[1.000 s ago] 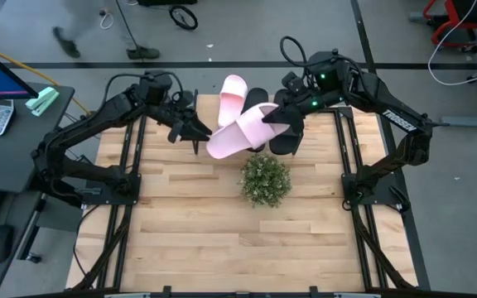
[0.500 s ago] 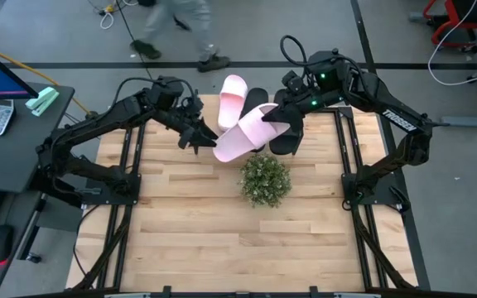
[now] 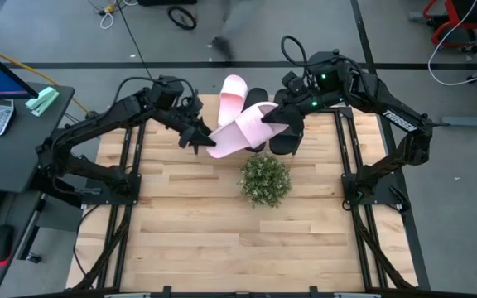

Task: Pick and place slides into the shelf
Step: Put the pink slipper on the shelf

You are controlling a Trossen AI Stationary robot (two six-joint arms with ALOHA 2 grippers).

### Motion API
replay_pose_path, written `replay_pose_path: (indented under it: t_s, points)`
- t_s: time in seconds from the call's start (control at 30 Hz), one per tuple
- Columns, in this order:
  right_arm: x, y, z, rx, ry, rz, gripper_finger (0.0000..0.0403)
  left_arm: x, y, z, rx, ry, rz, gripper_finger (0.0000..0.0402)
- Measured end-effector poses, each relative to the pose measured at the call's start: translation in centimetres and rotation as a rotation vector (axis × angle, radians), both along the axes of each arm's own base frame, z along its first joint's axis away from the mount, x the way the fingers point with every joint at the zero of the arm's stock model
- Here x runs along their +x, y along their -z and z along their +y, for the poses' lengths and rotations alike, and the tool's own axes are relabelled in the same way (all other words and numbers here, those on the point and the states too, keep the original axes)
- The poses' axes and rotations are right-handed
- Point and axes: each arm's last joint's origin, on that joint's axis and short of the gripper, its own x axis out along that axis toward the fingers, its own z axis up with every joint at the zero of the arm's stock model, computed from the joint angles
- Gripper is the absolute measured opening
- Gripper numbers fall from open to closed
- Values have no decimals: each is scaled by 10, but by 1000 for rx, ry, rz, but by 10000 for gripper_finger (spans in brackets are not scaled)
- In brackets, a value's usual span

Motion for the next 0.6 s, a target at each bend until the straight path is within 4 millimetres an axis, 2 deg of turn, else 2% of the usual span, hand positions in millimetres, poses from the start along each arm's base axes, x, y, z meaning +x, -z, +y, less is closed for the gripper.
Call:
replay_pose_path:
  t_s: [0.33, 0.6]
  points:
    - [1, -2, -1, -13, 4, -20, 0, 6, 0, -11, 39, 14, -4, 207]
    - [1, -2, -1, -18, 3, -19, 0, 6, 0, -10, 59, -36, 5, 108]
